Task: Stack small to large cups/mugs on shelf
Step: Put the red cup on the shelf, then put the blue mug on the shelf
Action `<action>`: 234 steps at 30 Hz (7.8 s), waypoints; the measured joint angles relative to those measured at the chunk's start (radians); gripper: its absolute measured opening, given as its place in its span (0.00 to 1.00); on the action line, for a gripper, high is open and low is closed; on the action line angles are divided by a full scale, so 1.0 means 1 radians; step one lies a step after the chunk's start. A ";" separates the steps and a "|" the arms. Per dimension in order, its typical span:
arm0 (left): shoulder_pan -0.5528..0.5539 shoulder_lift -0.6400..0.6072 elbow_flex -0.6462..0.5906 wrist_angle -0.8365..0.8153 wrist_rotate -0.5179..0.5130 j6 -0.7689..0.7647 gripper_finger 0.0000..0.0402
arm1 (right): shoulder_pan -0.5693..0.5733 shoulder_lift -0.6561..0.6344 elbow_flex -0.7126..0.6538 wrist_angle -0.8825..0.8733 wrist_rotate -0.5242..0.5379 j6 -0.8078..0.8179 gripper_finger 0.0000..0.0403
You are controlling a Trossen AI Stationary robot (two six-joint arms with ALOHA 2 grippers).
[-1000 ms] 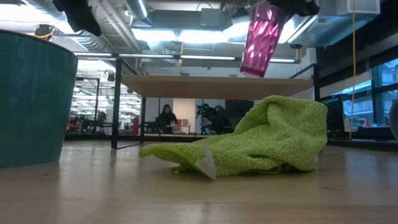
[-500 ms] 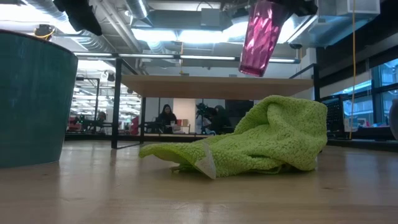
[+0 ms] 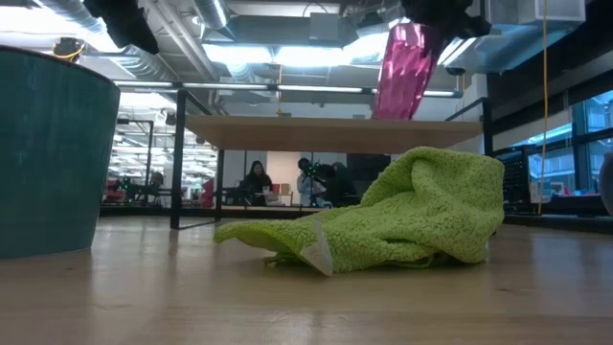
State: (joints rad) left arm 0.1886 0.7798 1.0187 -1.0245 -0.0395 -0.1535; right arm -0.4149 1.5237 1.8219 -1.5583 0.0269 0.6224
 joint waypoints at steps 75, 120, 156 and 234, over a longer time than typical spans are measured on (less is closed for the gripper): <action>0.000 0.017 0.001 0.073 0.000 0.034 0.18 | 0.012 0.000 0.068 -0.013 -0.164 -0.008 0.10; 0.000 0.085 0.001 0.127 0.027 0.059 0.18 | 0.006 0.004 0.169 -0.012 -0.020 -0.051 0.22; 0.000 0.085 0.001 0.128 0.016 0.059 0.18 | -0.217 0.008 0.023 0.011 -0.015 -0.104 0.00; -0.135 0.093 0.001 -0.230 0.248 0.129 0.18 | 0.602 0.155 0.313 0.295 0.174 -0.080 0.19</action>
State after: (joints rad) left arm 0.0541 0.8731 1.0195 -1.2544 0.2085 -0.0243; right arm 0.1871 1.6783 2.1345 -1.2629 0.2008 0.5423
